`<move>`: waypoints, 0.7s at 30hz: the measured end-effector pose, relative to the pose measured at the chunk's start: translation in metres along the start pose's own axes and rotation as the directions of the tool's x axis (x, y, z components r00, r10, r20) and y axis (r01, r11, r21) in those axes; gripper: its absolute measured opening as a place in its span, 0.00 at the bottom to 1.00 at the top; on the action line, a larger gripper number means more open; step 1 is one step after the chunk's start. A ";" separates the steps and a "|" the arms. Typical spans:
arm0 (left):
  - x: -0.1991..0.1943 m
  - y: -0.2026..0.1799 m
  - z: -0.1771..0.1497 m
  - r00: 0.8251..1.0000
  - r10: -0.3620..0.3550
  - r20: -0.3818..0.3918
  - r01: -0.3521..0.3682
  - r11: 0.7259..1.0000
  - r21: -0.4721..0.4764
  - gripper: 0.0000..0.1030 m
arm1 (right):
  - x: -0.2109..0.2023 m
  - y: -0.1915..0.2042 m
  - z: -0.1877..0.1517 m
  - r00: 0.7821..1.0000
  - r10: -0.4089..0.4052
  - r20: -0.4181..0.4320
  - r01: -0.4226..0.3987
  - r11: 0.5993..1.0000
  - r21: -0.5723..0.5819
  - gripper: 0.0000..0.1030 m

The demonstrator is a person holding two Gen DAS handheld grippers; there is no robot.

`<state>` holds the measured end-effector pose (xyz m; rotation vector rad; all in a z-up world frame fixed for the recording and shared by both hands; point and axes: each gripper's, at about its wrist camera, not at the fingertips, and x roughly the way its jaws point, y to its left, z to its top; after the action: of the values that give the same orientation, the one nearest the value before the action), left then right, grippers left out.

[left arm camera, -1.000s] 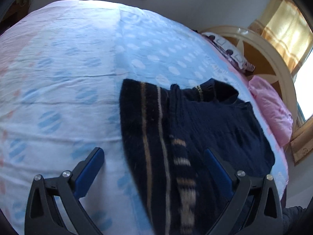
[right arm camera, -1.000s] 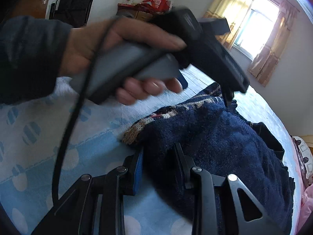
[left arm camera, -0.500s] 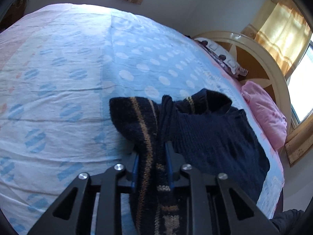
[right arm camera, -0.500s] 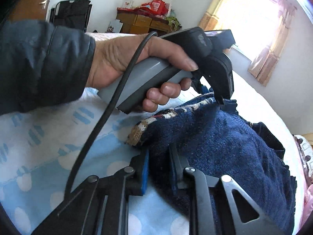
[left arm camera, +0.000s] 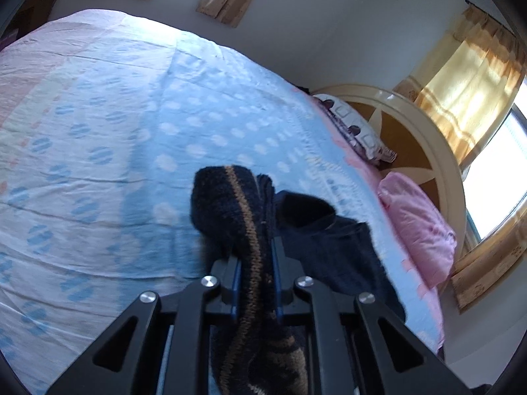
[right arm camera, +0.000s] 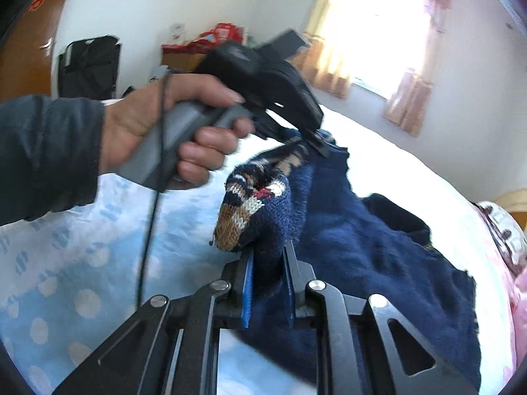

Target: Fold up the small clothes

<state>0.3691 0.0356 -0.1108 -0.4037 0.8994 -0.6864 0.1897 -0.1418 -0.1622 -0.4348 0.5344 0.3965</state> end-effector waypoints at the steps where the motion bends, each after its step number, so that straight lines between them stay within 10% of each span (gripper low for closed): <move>1: 0.001 -0.007 0.001 1.000 0.002 0.007 -0.002 1.000 0.004 0.15 | -0.004 -0.007 -0.003 1.000 -0.009 0.003 0.009 1.000 0.014 0.14; 21: 0.067 -0.131 0.016 0.999 -0.044 0.003 0.043 0.996 0.083 0.15 | -0.071 -0.123 -0.045 0.995 -0.070 0.073 0.047 0.959 0.281 0.14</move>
<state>0.3629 -0.1044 -0.0633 -0.3514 0.8562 -0.7599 0.1727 -0.2842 -0.1218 -0.1606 0.4876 0.2749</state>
